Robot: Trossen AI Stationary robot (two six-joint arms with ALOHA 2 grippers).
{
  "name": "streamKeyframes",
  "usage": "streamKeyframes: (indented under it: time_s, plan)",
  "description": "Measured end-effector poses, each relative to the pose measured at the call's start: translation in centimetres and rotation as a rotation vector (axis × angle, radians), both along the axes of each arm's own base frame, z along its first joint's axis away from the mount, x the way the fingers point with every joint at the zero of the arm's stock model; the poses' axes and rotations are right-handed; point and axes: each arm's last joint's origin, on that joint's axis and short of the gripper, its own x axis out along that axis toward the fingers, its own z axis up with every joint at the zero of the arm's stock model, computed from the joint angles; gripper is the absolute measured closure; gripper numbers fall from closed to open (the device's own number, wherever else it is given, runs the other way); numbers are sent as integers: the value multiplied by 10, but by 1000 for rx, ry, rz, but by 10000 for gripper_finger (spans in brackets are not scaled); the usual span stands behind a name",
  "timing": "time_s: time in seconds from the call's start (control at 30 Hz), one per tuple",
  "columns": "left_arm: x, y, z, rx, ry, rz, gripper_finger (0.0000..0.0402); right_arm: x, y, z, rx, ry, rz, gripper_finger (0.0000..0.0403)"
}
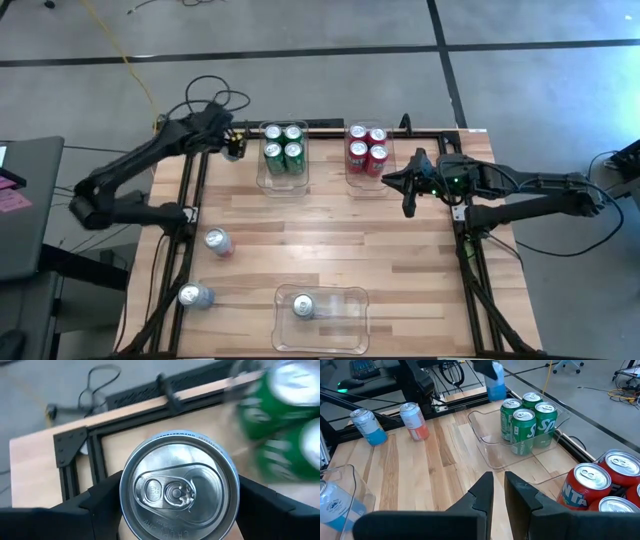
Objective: Sort soda cans
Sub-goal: Put the blue soda can into the bottom transparent bin
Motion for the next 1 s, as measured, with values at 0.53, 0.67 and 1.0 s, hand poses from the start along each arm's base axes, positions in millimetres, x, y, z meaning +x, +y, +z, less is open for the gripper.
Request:
streamKeyframes:
  time_s: [0.53, 0.67, 1.0]
  plan:
    - [0, -99, 56, 170, -323, -552, 103, -1, 0, -2, 9, 16, -3, 337]
    - [15, -119, 60, 218, -334, -789, 103, -1, 0, -2, 10, 22, -3, 337]
    - [73, -166, 59, 303, -428, -1150, 103, -1, 0, -2, 11, 21, -4, 337]
